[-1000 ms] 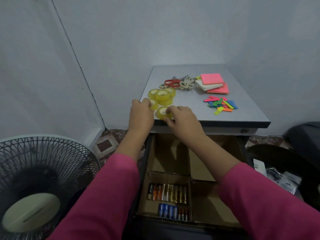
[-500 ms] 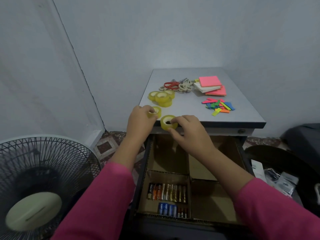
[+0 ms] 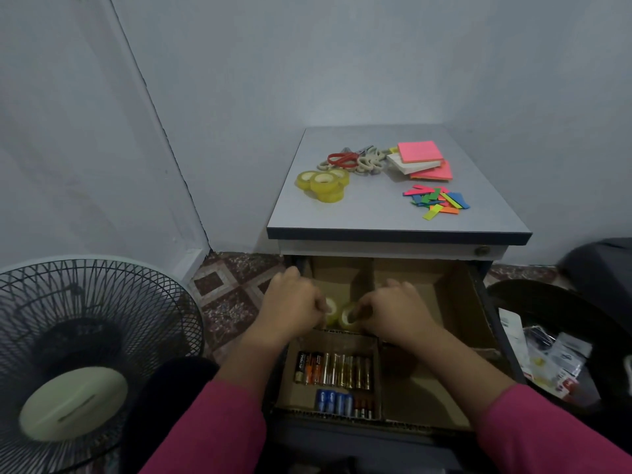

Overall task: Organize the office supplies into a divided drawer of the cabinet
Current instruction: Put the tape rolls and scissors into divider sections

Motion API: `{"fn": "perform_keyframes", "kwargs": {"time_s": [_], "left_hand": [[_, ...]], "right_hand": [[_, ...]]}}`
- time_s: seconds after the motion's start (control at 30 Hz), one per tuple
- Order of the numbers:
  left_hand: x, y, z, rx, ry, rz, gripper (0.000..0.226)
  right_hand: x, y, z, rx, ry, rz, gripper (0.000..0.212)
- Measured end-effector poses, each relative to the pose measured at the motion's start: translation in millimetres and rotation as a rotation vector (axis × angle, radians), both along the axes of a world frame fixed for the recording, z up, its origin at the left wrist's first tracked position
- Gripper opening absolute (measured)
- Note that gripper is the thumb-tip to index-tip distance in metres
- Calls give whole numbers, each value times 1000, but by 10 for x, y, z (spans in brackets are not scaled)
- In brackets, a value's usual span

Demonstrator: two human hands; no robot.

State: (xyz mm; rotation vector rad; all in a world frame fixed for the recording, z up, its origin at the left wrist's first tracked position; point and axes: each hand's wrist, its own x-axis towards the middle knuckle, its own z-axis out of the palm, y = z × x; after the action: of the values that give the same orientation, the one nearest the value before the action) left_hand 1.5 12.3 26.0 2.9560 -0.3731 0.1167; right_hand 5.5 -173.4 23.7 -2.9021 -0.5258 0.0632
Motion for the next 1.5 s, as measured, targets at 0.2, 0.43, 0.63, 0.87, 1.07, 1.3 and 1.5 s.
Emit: {"fn": "perform_keyframes", "kwargs": {"time_s": [0.2,0.43,0.63,0.87,1.07,1.3,1.5], "left_hand": [[180,-67,-71,173,175,-78,5],[261,-94,11,326,287,-172,18],[293,-103,-27,350,352,-150,17],[326,-102,-77,350,345,-166,26],[335,-82,-163,389,296,-161,24],[348,-90,-208,439,253,-163,22],[355,-65,-236,422,248,-175,23]], "right_hand": [[145,141,-84,-88,170,-6,13],[247,211,-155,-188,258,-64,22],[241,232,-171,-193,301,-84,26],[232,250,-149,-209,302,-76,34],[213,256,-136,-249,317,-76,34],[196,258,-157,-215,317,-95,31],[197,238,-186,-155,335,-103,32]]}}
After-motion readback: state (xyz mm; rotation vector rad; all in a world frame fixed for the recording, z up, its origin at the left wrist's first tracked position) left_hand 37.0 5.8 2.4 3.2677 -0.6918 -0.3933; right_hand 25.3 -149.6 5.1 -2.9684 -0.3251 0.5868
